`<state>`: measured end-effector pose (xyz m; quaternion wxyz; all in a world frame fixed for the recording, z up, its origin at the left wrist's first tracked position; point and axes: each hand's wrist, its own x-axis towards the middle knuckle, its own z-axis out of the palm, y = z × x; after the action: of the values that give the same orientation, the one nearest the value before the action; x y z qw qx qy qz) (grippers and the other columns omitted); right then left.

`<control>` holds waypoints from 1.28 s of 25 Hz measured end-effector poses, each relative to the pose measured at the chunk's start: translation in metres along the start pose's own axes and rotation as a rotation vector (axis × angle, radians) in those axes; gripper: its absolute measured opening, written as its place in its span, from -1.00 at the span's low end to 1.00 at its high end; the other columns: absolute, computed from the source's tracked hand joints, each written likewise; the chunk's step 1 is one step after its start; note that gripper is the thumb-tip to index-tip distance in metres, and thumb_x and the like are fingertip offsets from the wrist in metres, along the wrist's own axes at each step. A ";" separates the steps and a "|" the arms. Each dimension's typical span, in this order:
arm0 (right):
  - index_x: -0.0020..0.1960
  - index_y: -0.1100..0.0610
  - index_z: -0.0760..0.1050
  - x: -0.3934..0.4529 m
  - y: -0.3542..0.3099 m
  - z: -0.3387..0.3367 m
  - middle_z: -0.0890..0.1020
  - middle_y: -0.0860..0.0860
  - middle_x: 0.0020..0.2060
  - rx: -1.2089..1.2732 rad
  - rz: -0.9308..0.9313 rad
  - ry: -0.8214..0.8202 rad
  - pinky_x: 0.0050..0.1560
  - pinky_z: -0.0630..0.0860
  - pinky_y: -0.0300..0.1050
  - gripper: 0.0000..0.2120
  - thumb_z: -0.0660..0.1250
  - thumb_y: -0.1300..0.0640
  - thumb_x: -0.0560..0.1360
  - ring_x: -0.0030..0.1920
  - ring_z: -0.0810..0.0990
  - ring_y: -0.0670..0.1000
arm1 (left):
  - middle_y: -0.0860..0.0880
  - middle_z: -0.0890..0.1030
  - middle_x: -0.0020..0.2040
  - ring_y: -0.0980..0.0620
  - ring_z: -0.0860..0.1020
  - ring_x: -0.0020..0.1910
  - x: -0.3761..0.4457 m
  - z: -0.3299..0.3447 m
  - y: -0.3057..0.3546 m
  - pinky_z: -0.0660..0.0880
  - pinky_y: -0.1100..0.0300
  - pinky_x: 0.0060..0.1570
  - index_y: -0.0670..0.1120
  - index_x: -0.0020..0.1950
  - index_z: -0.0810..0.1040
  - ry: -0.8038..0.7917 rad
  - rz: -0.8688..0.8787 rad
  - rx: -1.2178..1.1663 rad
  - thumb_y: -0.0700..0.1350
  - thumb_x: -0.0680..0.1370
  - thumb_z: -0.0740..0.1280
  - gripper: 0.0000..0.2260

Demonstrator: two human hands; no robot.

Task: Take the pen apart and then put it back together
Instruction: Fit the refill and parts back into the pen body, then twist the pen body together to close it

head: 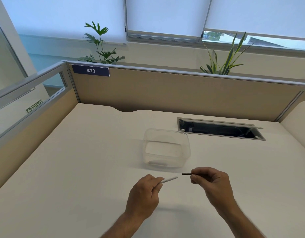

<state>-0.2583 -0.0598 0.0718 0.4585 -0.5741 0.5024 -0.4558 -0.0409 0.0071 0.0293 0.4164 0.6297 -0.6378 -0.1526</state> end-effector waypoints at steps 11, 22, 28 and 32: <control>-0.21 0.12 0.71 -0.005 -0.004 -0.001 0.74 0.11 -0.32 -0.123 -0.058 -0.137 -0.16 0.67 -0.08 -0.72 0.49 0.50 0.36 -0.31 0.72 0.08 | 0.09 0.59 -0.18 0.11 0.53 -0.21 -0.003 -0.004 0.004 0.53 0.12 -0.22 0.08 0.10 0.61 -0.040 0.043 -0.007 -0.07 0.55 0.28 -0.81; -0.07 0.05 0.68 -0.014 -0.003 -0.001 0.76 -0.05 -0.21 -0.241 -0.175 -0.272 -0.14 0.65 -0.24 -0.70 0.58 0.38 0.33 -0.19 0.75 -0.02 | 0.09 0.65 -0.21 0.12 0.54 -0.24 -0.004 -0.008 0.010 0.52 0.10 -0.22 0.05 -0.01 0.60 -0.107 0.080 -0.032 0.00 0.54 0.31 -0.90; -0.16 0.03 0.70 -0.015 0.004 -0.007 0.72 -0.20 -0.31 -0.422 -0.332 -0.287 -0.21 0.57 -0.31 -0.79 0.55 0.33 0.38 -0.29 0.69 -0.10 | 0.07 0.64 -0.24 0.09 0.52 -0.27 -0.004 -0.010 0.012 0.52 0.08 -0.25 0.04 -0.05 0.55 -0.231 0.106 0.055 0.05 0.56 0.19 -0.82; -0.23 -0.01 0.65 -0.019 0.005 -0.012 0.68 -0.09 -0.39 -0.465 -0.327 -0.351 -0.31 0.58 -0.08 -0.82 0.46 0.22 0.50 -0.37 0.63 -0.04 | 0.05 0.64 -0.24 0.06 0.53 -0.27 -0.005 -0.011 0.013 0.51 0.10 -0.28 0.08 -0.01 0.60 -0.179 0.171 0.069 0.04 0.52 0.28 -0.86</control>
<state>-0.2727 -0.0423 0.0673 0.3155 -0.8061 0.4077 -0.2905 -0.0425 0.0173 0.0434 0.3474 0.5710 -0.7286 -0.1499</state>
